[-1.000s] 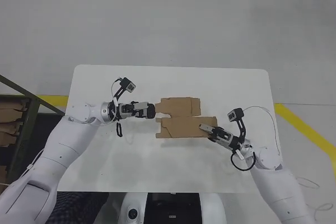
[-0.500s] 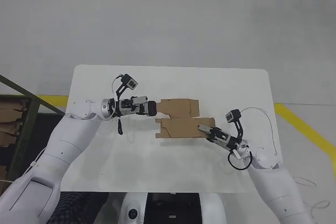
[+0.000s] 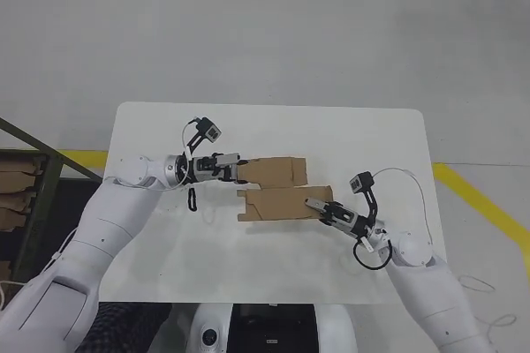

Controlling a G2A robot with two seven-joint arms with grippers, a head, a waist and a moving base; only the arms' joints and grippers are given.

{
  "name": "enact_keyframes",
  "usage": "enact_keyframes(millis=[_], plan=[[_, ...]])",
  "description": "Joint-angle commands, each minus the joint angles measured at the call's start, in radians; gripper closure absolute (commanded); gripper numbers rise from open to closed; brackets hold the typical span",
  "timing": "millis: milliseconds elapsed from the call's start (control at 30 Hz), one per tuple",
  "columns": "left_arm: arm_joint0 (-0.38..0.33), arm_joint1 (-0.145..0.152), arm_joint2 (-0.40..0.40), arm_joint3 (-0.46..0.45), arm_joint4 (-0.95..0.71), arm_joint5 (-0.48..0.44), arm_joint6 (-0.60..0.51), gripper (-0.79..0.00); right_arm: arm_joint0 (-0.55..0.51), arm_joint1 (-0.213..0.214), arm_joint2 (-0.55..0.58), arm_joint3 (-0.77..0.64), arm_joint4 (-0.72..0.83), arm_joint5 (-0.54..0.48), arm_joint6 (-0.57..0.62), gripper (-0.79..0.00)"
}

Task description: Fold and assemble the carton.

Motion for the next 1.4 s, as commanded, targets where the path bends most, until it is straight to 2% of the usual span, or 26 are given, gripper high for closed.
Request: enact_keyframes(millis=[0,467,800,867,900,1033,1233,1367], plan=[[-0.003,-0.003,0.001,0.006,0.001,0.002,0.003,-0.785,-0.001,0.0,-0.003,-0.005,-0.004,0.004,-0.003,0.0],[-0.025,-0.026,0.01,0.048,0.036,0.017,0.025,-0.785,-0.003,0.0,-0.011,-0.03,-0.023,0.012,-0.03,0.0],[-0.027,-0.036,0.009,0.042,0.072,0.003,0.016,-0.785,-0.005,0.0,-0.014,-0.048,-0.037,0.015,-0.05,0.0],[-0.026,-0.037,0.007,0.043,0.083,-0.002,0.021,-0.551,-0.007,0.001,-0.012,-0.049,-0.039,0.015,-0.053,0.0],[-0.025,-0.038,0.006,0.043,0.089,-0.004,0.023,-0.388,-0.009,0.001,-0.01,-0.05,-0.04,0.016,-0.055,0.0],[-0.023,-0.038,0.001,0.046,0.116,-0.008,0.033,-0.166,-0.014,0.003,-0.004,-0.058,-0.043,0.016,-0.058,0.0],[-0.018,-0.039,-0.006,0.05,0.158,-0.015,0.052,-0.009,-0.02,0.005,-0.001,-0.071,-0.05,0.02,-0.06,0.0],[-0.015,-0.04,-0.011,0.051,0.176,-0.015,0.066,0.0,-0.025,0.006,0.001,-0.079,-0.057,0.024,-0.062,0.0]])
